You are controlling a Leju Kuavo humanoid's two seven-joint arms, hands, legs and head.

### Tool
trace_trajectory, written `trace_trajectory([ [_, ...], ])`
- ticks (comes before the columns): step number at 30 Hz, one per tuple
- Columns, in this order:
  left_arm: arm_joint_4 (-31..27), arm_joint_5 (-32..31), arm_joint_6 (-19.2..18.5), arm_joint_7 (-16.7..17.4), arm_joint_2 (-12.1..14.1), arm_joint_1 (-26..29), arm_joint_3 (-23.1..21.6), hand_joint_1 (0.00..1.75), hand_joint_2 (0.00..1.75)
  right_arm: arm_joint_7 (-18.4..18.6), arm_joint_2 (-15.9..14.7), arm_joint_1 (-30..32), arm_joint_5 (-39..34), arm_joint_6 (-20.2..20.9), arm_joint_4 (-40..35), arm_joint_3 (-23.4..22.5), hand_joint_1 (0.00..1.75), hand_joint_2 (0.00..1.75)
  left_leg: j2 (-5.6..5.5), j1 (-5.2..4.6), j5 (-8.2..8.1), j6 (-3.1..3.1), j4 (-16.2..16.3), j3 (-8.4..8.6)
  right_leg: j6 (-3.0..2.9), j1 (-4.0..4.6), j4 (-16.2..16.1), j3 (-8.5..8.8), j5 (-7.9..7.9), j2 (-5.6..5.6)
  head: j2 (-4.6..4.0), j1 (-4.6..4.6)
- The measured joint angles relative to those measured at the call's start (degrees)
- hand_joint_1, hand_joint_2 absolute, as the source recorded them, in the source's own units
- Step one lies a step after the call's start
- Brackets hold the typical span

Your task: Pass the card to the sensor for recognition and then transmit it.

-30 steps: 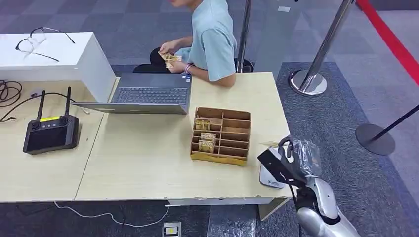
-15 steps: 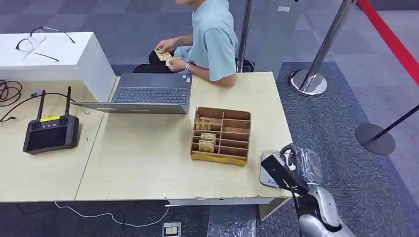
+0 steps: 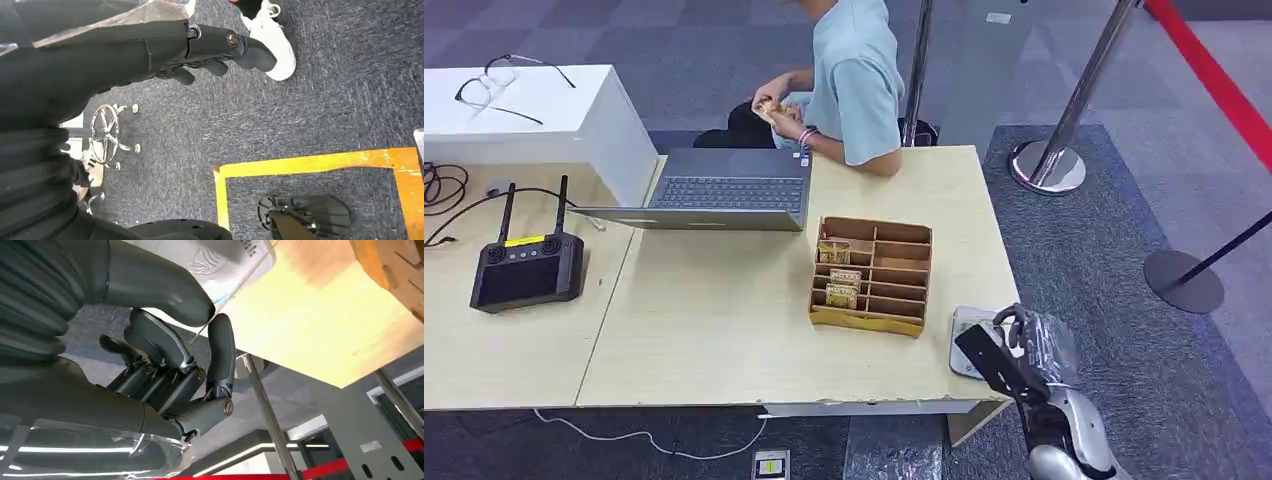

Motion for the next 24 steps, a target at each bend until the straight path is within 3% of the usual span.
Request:
trace_trajectory([
  [24, 0.0, 0.2, -0.1, 0.2, 0.0, 0.0, 0.0, 0.00, 1.75, 0.1, 0.5, 1.2, -0.7, -1.7, 2.6, 0.2, 1.75, 1.75, 0.00, 0.00, 0.00, 0.00, 0.0, 0.01, 0.00, 0.00, 0.0, -0.01, 0.00, 0.00, 0.00, -0.02],
])
